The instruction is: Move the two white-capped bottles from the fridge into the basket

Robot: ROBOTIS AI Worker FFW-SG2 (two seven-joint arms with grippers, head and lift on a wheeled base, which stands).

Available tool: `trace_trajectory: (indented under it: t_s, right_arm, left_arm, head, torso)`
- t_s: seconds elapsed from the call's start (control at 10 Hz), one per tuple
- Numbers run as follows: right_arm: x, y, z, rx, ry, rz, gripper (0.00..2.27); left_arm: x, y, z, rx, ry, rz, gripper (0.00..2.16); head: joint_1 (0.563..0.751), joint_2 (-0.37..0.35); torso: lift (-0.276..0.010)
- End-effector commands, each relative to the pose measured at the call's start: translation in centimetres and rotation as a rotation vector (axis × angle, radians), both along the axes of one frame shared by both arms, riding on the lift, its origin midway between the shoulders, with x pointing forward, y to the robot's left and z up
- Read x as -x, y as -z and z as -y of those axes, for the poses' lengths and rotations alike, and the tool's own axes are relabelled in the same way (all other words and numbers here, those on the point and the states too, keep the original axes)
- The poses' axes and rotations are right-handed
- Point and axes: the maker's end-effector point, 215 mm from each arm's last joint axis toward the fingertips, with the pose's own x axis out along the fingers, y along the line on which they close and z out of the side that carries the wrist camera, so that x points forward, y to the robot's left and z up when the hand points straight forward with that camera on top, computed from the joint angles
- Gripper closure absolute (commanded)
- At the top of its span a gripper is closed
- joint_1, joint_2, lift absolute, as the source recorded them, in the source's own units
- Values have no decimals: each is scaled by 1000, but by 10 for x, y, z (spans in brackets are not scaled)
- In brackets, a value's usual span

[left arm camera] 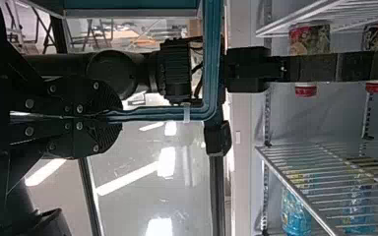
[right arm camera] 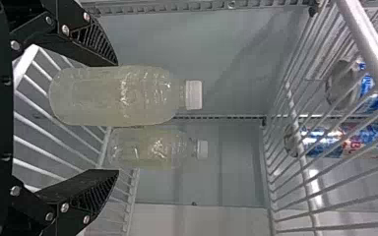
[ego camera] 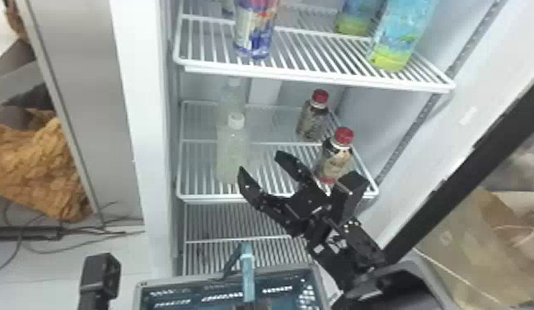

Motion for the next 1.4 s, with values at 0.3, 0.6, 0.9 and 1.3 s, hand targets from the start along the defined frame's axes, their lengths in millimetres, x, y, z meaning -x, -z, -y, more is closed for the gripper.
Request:
trace_trajectory:
  t_s: [0.3,0.6,0.9,1.3]
  right_arm:
    - [-13,9,-12,-21,-31,-28,286]
    - [-21,1,-32,-12,-69,-11,260]
    - [-29,4,-36,11,-68,-10,-1]
    - [-44,4,-52,13,-92,-7,-1]
  left_arm:
    - [1,0,1,1,3,-1,1118]
    - [-1,-2,2,5,-1,2,1118]
    - [-1,-2,1,7,-3,2,1118]
    - [-2,-4,3,10,-2,4,1118]
  head:
    - [695,-245]
    - [695,-223]
    - [695,-198]
    - [695,-187]
  torso:
    - [-260]
    - [-260]
    - [-260]
    - [-260]
